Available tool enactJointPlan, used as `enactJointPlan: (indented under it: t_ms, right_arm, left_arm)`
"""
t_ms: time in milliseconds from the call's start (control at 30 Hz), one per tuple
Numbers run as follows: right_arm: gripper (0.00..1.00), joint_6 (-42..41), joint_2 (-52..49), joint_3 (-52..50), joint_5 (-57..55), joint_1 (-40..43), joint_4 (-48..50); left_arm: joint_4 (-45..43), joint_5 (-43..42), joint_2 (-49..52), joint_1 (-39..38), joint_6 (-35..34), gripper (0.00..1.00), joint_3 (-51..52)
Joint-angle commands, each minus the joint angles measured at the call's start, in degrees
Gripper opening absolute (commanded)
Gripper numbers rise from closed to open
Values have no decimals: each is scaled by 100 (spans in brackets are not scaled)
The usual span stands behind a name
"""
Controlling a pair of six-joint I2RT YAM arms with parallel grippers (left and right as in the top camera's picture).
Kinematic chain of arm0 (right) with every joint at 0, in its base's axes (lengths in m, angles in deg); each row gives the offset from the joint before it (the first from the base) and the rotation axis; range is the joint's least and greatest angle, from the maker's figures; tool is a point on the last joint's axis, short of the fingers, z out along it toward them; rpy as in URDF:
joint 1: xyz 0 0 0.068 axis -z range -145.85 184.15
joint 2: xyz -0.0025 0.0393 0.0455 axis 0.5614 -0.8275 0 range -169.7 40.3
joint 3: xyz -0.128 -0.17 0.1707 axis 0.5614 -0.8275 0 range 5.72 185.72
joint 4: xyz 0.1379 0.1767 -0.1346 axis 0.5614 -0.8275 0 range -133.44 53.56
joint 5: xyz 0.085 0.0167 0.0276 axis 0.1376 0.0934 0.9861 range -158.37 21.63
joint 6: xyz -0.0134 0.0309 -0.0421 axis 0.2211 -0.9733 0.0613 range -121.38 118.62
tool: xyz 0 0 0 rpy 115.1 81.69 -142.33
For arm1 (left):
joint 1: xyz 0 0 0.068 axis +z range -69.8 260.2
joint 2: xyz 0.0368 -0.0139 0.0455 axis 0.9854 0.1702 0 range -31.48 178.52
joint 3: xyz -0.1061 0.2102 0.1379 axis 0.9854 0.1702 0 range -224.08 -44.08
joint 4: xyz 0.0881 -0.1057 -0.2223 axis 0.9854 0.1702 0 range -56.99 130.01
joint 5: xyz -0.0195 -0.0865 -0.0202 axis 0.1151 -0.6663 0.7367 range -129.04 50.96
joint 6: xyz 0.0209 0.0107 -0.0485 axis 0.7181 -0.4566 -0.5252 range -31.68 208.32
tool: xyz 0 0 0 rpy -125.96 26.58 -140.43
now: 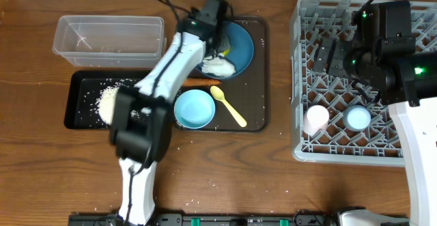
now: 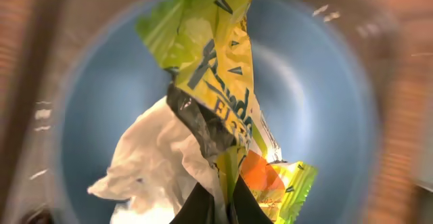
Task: Sort waste into correct bins and load items into the dishwasher rack
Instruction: 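Carry the wrapper left and drop it into the clear plastic bin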
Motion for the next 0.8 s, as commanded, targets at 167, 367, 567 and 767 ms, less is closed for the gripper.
enactJointPlan:
  t_ms: [167,367,567,767]
  right_arm:
    - [99,107,-20,-55,-79,28,0]
    - [99,107,-20,-55,-79,26,-2]
    - [99,107,-20,-57,-79,26,0]
    - [99,105,-20,-57,-76,13,0]
  left_arm:
    - [459,-17,-1003,573,190,6,-96]
    - [551,-13,-1043,1309,149,6,-96]
    - [520,372,-999,2092,-26,6,-76]
    - [472,439,-697,2551,-20,7,-44]
